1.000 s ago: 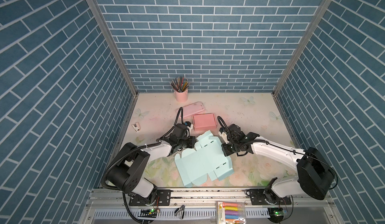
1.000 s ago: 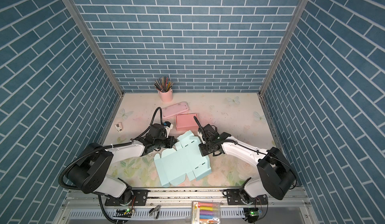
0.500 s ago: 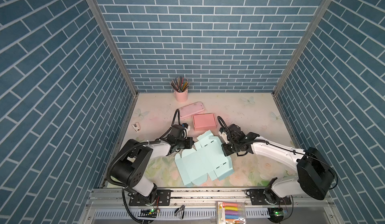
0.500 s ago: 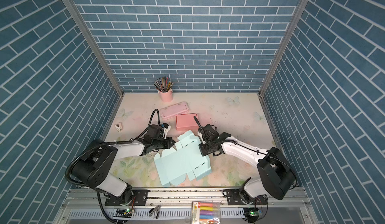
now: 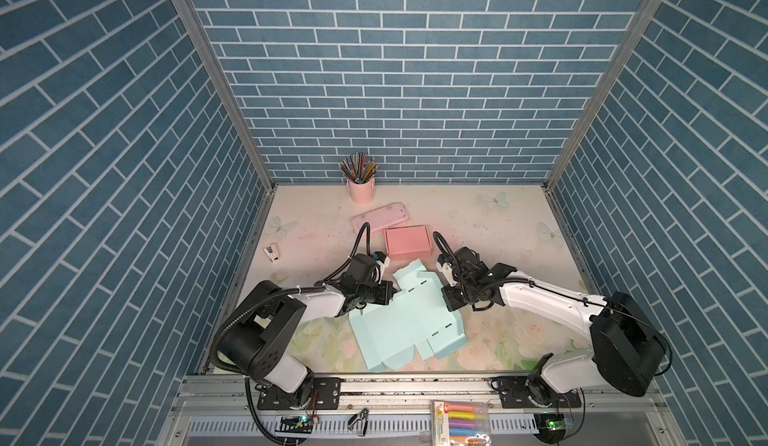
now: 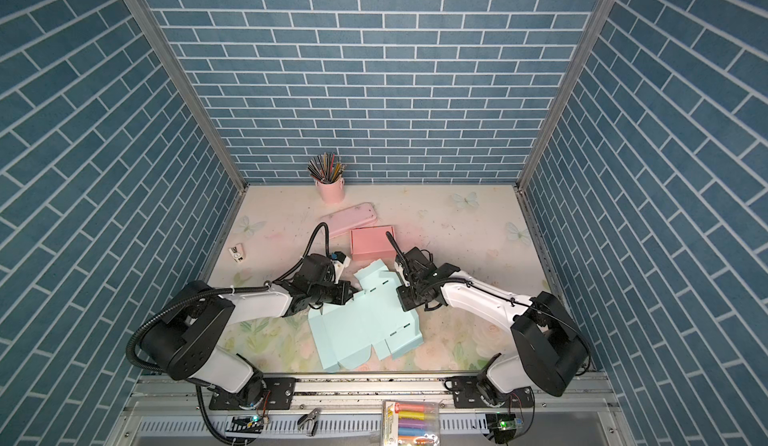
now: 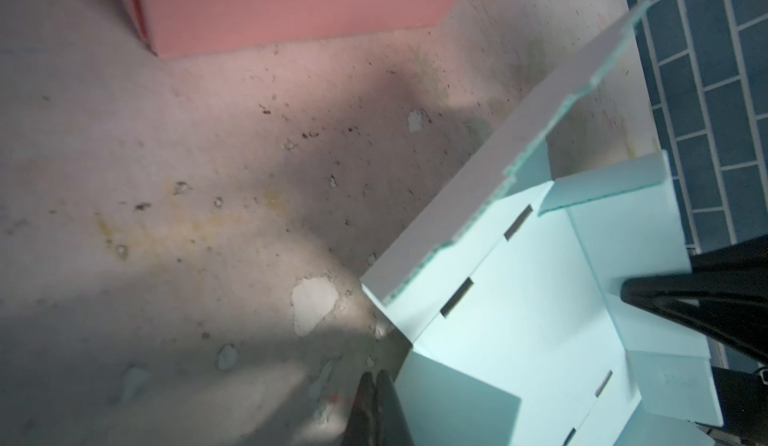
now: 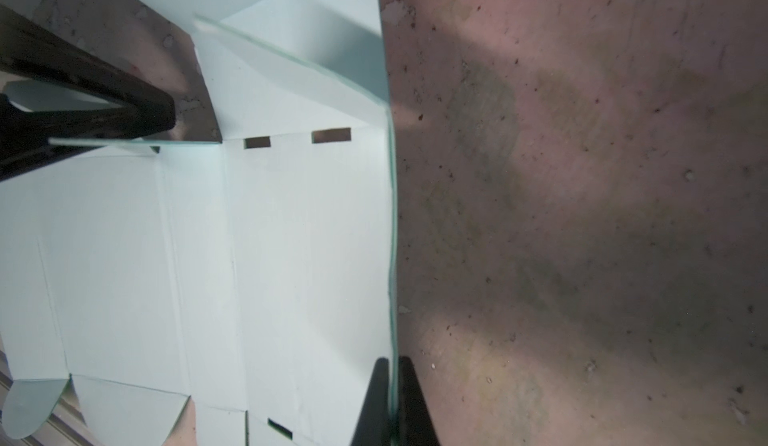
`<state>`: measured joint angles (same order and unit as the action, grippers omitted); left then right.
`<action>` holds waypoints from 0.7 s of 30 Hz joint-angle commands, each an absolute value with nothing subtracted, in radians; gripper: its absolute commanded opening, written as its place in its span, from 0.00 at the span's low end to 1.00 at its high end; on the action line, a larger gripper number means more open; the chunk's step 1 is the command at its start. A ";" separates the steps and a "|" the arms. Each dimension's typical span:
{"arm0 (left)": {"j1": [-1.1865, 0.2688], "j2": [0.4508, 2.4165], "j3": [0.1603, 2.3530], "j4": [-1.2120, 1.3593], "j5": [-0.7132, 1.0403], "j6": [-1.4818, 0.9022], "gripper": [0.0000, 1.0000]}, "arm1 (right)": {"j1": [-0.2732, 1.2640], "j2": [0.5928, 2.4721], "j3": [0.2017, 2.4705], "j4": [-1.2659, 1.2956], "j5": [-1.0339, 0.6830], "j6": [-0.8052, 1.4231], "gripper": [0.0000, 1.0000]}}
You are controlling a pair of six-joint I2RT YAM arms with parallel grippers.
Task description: Fold the paper box
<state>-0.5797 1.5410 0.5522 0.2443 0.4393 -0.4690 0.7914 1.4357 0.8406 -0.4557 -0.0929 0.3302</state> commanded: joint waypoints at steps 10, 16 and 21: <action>-0.637 1.524 0.547 0.230 0.405 -0.490 0.00 | 0.857 1.432 0.909 -0.518 0.045 0.269 0.00; -0.622 1.444 0.524 0.197 0.395 -0.506 0.00 | 1.000 1.459 1.010 -0.630 0.266 0.208 0.00; -0.571 1.303 0.479 0.182 0.384 -0.528 0.00 | 1.089 1.484 1.046 -0.659 0.414 0.168 0.00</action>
<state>-0.6029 1.3663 0.5064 0.2012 0.3950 -0.5091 1.0611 1.4639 1.0245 -0.5999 0.2642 0.2207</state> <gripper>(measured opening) 0.045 0.052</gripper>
